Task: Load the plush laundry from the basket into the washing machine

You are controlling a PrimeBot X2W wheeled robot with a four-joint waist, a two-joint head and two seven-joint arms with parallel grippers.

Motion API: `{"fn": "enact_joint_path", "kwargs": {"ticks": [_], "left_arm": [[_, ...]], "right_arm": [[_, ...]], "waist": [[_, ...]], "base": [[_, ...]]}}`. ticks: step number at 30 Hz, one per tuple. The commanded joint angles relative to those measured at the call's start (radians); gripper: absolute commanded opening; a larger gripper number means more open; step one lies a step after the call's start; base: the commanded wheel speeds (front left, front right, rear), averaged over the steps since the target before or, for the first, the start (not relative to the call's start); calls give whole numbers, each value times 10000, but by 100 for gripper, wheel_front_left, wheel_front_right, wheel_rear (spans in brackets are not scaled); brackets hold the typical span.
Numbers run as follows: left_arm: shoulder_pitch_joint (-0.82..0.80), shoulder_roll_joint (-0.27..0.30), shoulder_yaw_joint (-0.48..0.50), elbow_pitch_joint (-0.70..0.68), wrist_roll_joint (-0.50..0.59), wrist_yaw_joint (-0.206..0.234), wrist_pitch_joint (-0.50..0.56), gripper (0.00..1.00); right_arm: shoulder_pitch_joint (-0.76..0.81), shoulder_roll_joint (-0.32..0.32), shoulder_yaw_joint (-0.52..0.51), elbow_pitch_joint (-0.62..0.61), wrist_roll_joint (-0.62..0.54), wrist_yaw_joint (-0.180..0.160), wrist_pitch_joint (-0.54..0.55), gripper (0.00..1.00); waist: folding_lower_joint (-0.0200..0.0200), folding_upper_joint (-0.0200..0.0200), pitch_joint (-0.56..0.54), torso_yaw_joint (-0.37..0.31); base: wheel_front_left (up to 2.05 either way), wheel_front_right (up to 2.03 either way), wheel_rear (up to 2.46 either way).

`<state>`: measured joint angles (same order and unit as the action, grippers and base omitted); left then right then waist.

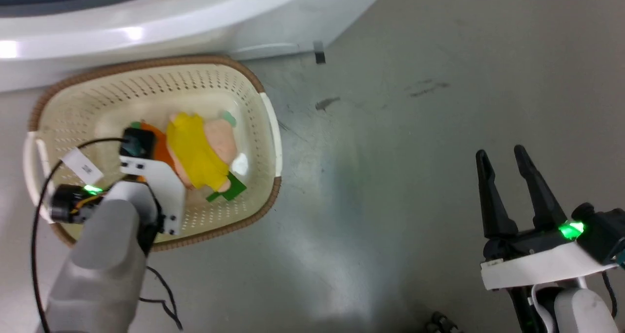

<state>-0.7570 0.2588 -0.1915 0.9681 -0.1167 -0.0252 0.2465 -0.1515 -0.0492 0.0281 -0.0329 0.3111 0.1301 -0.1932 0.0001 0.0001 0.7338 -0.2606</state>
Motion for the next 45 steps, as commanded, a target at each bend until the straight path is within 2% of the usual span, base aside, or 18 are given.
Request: {"fn": "enact_joint_path", "kwargs": {"ticks": [1,6,17,18,19,20,27,30,36,45], "left_arm": [[-265,94,-74,228,-16,52,59,100],[-781,302,-266,739,-49,179,187,100],[-1922,538,-647,1825,-263,162,303,100],[-2015,561,-677,1928,-288,170,317,89],[-2099,580,-692,2032,-331,170,330,24],[-2173,592,-694,2135,-393,151,341,0],[-2480,590,-765,2865,-771,94,298,0],[-2466,478,-390,3164,-1340,149,29,0],[-1562,272,-398,3174,-1527,-36,-562,0],[-293,-302,-603,2858,-1661,-542,-2909,0]], "right_arm": [[-216,-8,15,-8,116,5,-86,100],[-330,-8,78,-10,368,5,-190,100],[-640,-9,150,73,1028,5,-418,100],[-666,-9,152,80,1069,5,-439,100],[-694,-9,153,90,1106,5,-460,100],[-722,-9,151,103,1140,6,-480,100],[-878,-10,39,221,1314,6,-626,100],[-910,-10,5,272,1285,6,-686,100],[-882,-10,-330,318,913,6,-686,100],[-271,-10,-865,407,99,6,-686,100]], "waist": [[-1,-1,223,-138],[-1,-1,711,-306],[-1,-1,1698,-609],[-1,-1,1775,-639],[-1,-1,1847,-667],[-1,-1,1913,-692],[-1,-1,2022,-755],[-1,-1,1801,-744],[-1,-1,492,-376],[-1,-1,-1911,630]], "base": [[0,0,0],[0,0,0],[0,0,0],[0,0,0],[0,0,0],[0,0,0],[0,0,0],[0,0,0],[0,0,0],[0,0,0]]}}
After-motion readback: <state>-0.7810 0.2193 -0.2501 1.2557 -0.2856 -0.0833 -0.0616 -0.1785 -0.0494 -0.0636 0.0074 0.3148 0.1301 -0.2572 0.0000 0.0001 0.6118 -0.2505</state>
